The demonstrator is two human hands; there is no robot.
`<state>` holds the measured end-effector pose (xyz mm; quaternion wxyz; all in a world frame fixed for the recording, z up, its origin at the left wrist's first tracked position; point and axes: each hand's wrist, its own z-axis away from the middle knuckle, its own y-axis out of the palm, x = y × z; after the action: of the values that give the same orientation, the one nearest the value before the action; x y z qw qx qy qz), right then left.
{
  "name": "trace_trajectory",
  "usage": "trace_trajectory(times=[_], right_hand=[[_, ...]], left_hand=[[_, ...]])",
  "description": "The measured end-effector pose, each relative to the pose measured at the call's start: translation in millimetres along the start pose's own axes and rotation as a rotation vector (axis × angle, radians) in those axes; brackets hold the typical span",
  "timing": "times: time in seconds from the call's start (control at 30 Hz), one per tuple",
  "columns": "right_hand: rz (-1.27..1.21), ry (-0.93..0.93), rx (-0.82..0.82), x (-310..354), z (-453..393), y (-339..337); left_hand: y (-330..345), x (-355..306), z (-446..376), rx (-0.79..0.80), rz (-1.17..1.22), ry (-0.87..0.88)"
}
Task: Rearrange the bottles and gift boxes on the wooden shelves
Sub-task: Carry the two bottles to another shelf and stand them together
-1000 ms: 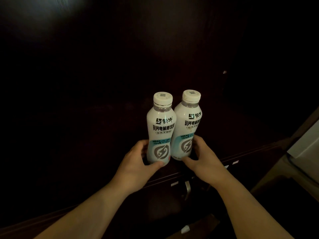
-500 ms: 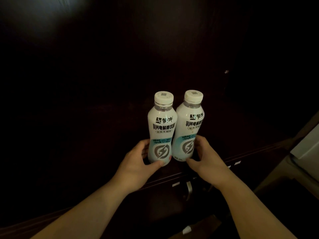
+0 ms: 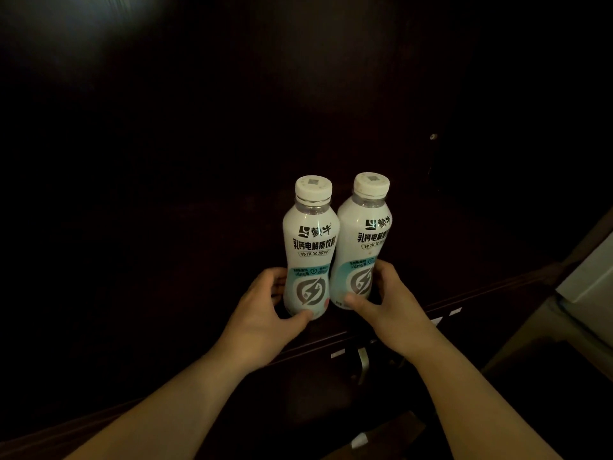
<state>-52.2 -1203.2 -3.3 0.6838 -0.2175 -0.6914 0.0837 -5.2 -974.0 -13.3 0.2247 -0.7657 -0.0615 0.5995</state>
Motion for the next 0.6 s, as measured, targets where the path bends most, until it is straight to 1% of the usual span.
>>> trace_trajectory(times=[0.6], right_hand=[[0.018,0.02,0.0,-5.9,-4.5,-4.0]], left_hand=[[-1.9,3.0,-0.2,0.017,0.021,0.026]])
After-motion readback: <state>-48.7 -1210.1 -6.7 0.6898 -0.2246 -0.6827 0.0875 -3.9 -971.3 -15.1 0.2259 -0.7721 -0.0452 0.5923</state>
